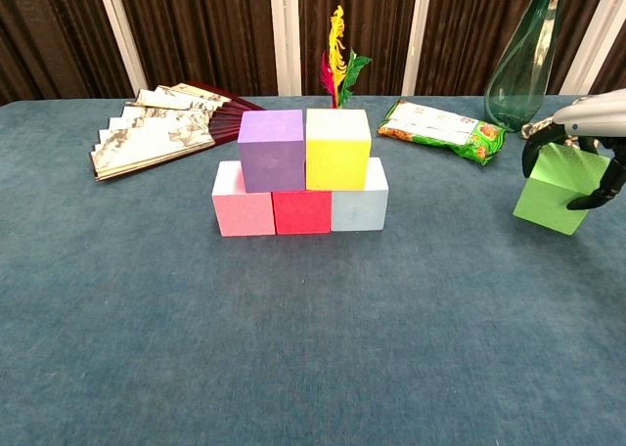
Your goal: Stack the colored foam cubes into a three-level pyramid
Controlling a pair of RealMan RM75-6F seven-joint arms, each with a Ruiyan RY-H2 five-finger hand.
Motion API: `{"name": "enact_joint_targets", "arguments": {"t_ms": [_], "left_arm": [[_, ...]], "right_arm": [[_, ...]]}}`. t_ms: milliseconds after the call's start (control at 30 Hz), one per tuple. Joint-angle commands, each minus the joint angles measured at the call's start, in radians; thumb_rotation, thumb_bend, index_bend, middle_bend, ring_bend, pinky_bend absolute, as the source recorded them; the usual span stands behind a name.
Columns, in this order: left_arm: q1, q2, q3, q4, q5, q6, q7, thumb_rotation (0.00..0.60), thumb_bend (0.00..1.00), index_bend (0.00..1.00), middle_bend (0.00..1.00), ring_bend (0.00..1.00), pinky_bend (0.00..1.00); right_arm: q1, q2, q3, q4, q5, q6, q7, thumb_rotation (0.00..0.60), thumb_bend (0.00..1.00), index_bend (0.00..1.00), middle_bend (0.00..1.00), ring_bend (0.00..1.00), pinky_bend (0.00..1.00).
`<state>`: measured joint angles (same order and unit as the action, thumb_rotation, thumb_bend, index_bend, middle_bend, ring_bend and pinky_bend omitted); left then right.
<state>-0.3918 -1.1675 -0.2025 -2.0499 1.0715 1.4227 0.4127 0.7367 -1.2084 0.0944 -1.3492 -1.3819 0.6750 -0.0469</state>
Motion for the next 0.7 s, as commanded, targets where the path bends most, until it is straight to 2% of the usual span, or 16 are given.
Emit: {"name": "enact_joint_targets", "arguments": {"t_ms": [33,300,700], "left_arm": [[0.000,-0.002,0.000,0.001,-0.002,-0.001,0.001,0.600,0.17,0.00,0.04,0.00,0.00],[0.000,-0.009,-0.004,0.005,-0.008,0.000,0.000,0.600,0.17,0.00,0.04,0.00,0.00],[0.001,-0.013,-0.010,0.008,-0.011,0.002,-0.007,0.600,0.17,0.00,0.04,0.00,0.00]], "right_arm": [[0.016,-0.002,-0.052,0.073,-0.146,0.051,0.087,0.600,0.31,0.39,0.32,0.36,0.51],[0.046,-0.016,-0.111,0.140,-0.295,0.119,0.150,0.600,0.31,0.39,0.32,0.36,0.51],[0.084,-0.015,-0.155,0.154,-0.358,0.129,0.145,0.600,0.33,0.39,0.32,0.30,0.45]]}}
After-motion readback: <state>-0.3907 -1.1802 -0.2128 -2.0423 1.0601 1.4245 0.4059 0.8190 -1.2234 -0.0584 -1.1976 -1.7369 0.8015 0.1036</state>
